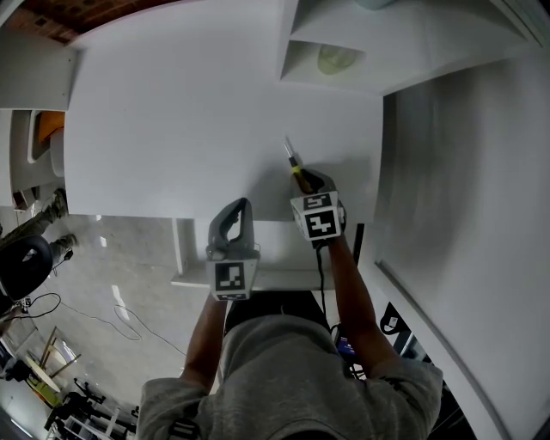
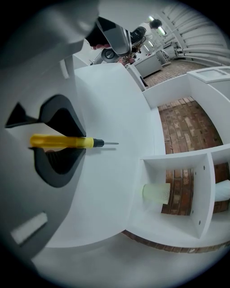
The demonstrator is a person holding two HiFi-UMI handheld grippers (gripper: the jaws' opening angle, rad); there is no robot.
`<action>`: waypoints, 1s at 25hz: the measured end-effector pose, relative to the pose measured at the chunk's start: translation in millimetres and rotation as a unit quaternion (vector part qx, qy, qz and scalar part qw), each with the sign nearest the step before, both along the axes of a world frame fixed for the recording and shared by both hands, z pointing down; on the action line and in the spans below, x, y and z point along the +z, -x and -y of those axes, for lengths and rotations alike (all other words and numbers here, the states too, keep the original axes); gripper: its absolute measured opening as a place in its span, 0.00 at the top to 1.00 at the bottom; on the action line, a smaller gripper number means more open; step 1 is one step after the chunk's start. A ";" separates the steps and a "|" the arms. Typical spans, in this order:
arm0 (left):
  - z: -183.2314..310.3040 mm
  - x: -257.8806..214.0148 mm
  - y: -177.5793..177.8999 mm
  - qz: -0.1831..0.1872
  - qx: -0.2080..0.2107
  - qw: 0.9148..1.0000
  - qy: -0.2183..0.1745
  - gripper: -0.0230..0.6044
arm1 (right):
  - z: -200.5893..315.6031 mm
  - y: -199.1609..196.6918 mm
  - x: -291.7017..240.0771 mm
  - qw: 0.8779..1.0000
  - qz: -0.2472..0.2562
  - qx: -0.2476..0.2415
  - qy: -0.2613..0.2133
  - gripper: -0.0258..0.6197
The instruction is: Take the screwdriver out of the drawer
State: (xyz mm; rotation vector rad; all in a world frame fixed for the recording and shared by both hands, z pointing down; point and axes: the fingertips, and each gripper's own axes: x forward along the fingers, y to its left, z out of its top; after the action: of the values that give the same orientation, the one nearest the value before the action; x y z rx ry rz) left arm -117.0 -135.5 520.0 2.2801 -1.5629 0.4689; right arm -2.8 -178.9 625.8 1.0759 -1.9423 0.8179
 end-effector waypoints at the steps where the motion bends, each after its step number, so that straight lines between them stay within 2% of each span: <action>1: 1.4 0.1 -0.1 0.000 0.001 1.000 -0.001 0.94 | 0.3 0.0 1.5 1.000 -0.001 0.001 0.002 0.83; 12: 2.1 0.1 0.7 0.002 0.002 1.000 -0.003 0.94 | 1.7 0.7 2.6 1.000 -0.003 -0.003 -0.001 0.82; 17: 1.1 -13.2 -0.7 0.002 0.002 1.000 -0.010 0.94 | -0.6 5.1 -15.6 1.000 0.017 -0.011 -0.021 0.63; 20: -1.2 -19.6 0.3 0.006 0.004 1.000 -0.021 0.94 | -1.4 5.6 -25.7 0.999 0.024 -0.009 -0.039 0.55; 25: -8.1 -35.2 -0.8 0.006 0.005 0.999 -0.034 0.94 | -4.4 4.5 -48.0 0.998 0.026 -0.008 -0.064 0.54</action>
State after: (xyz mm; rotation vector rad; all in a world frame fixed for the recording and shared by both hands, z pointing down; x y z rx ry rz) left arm -116.2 -127.3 484.8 2.3402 -1.5966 0.4407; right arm -7.3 -174.5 577.9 1.1232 -2.0678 0.7279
